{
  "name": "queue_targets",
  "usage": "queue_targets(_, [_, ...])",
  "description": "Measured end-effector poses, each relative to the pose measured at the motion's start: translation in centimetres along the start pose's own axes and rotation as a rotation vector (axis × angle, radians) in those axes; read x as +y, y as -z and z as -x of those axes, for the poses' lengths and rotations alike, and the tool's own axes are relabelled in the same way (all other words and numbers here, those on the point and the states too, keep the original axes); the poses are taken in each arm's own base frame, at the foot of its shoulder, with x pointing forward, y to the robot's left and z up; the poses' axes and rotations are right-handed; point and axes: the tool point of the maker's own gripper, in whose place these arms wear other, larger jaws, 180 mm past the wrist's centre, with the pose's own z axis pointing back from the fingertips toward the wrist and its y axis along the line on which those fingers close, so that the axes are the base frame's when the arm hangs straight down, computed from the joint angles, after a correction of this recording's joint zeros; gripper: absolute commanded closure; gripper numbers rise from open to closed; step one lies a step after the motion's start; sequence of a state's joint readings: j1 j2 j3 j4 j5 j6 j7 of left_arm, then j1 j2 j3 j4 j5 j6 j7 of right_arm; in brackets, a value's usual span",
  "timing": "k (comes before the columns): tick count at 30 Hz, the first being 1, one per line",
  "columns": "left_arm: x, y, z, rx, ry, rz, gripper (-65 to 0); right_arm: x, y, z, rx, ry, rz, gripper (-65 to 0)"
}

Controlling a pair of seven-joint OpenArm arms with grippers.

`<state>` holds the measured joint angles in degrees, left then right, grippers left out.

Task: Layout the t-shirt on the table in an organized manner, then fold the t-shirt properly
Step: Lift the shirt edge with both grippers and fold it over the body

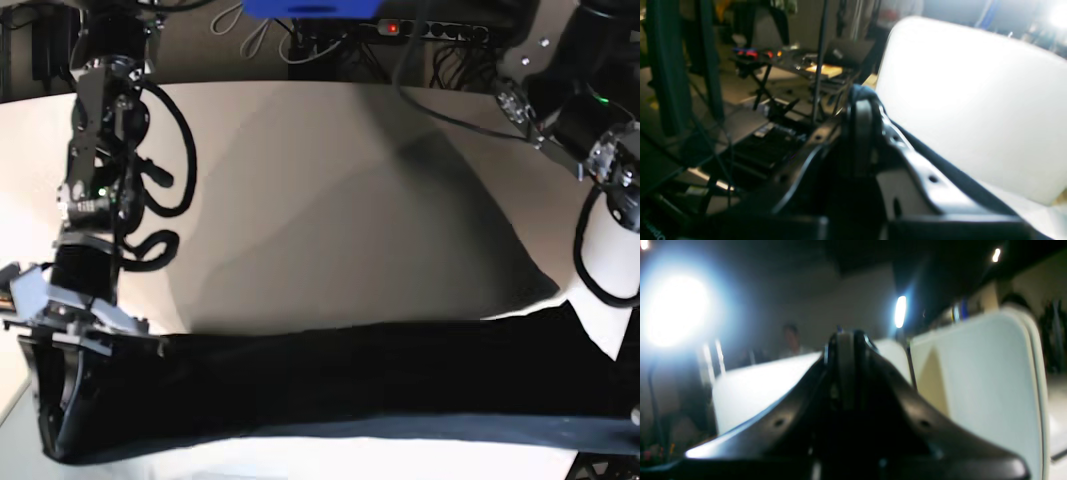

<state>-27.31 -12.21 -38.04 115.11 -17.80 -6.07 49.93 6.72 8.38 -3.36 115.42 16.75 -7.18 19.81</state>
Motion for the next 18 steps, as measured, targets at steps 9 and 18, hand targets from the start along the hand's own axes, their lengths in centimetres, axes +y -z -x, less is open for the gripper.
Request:
queue_targets(9, [-1.5,0.3,-2.8,-0.077,-0.094,0.086,0.0,0.5,2.6,-2.9,-0.139,0.016,-0.009,0.0])
queue_targets(18, [-0.3,-0.2,-3.8,-0.098,-0.088,0.101,0.0,0.5,4.3,-3.1,-0.141,0.065,0.043,0.0])
